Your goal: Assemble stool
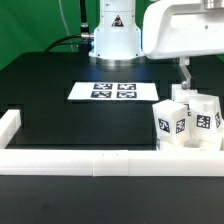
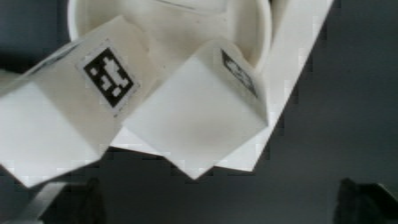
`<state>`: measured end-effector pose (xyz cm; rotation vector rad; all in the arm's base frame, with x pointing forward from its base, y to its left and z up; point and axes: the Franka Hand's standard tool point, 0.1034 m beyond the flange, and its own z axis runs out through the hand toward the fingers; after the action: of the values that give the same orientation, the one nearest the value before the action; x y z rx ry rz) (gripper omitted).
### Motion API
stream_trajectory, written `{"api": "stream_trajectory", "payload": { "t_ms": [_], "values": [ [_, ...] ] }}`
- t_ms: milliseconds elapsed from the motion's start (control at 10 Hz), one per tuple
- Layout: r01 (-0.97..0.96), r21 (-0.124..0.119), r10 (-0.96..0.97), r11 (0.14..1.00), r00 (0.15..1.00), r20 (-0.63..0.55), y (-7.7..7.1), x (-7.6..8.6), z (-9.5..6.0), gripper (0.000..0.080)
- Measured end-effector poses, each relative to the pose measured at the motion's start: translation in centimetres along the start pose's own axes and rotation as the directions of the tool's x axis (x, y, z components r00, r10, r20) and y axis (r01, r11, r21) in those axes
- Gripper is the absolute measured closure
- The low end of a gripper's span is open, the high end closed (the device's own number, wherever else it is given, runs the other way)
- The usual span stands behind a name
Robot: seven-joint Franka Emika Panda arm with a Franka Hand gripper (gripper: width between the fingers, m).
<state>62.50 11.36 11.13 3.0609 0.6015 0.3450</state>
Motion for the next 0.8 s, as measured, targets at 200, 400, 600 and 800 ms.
{"api": "stream_trajectory", "payload": {
  "t_ms": [200,400,600,800],
  "values": [
    [0.182,0.021,-0.183,0.983,0.983,0.028,0.4,-0.1,0.5,0.0150],
    [0.157,0.028,-0.158,0.987,0.986,0.054,0.1,-0.4,0.5,0.0150],
    [0.144,0.042,-0.148,0.989,0.984,0.104,-0.2,-0.9,0.6,0.0150],
    [0.206,0.089,-0.223,0.974,0.937,0.268,-1.0,-1.4,1.2,0.0150]
  ]
}}
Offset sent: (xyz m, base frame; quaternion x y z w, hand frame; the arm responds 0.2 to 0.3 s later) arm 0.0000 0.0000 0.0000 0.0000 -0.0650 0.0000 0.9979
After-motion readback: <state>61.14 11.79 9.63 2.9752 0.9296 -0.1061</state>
